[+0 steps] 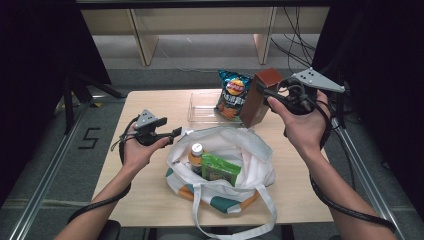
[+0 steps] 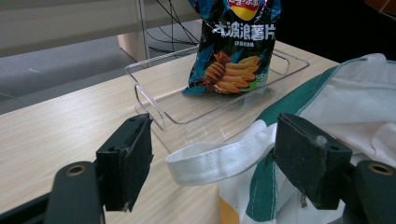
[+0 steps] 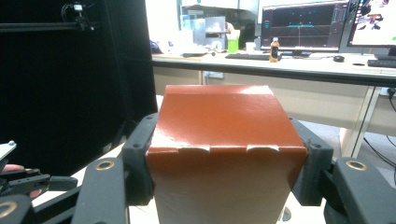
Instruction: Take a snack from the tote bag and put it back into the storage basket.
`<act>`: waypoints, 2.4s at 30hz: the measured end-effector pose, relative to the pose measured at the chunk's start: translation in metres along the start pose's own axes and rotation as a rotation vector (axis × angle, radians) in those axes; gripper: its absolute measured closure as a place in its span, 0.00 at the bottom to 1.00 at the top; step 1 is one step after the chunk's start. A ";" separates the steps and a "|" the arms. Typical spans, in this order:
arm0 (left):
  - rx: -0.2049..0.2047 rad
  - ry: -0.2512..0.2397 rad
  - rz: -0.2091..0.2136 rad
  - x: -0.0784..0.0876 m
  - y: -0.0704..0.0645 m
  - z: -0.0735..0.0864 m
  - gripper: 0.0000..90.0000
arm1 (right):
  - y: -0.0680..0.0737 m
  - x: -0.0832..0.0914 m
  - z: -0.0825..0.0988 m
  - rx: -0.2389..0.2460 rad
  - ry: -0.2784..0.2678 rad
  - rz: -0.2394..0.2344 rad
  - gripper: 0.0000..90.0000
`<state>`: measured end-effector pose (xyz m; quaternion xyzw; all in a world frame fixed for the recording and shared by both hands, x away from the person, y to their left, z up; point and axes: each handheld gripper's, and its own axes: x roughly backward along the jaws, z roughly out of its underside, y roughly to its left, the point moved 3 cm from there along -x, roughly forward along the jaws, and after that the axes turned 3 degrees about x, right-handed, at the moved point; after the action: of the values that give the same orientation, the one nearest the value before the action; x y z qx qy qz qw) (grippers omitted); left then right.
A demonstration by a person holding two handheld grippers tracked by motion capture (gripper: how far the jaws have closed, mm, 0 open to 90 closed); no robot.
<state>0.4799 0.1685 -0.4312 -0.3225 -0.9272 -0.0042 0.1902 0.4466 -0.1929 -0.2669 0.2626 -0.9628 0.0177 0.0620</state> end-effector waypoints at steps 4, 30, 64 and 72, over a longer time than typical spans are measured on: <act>0.000 -0.001 -0.001 0.001 0.000 0.000 0.30 | -0.003 -0.002 -0.001 0.005 -0.004 0.009 0.43; 0.004 -0.005 -0.001 0.001 0.001 -0.001 0.30 | -0.019 -0.031 0.011 -0.020 0.038 0.090 0.43; 0.000 -0.003 -0.002 0.000 0.002 0.000 0.30 | -0.030 -0.065 0.024 -0.048 0.086 0.147 0.43; -0.003 0.000 -0.003 0.001 0.002 0.000 0.30 | -0.031 -0.072 0.027 -0.031 0.082 0.161 0.43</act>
<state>0.4804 0.1701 -0.4313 -0.3216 -0.9277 -0.0057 0.1897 0.5211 -0.1855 -0.3026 0.1824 -0.9776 0.0182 0.1036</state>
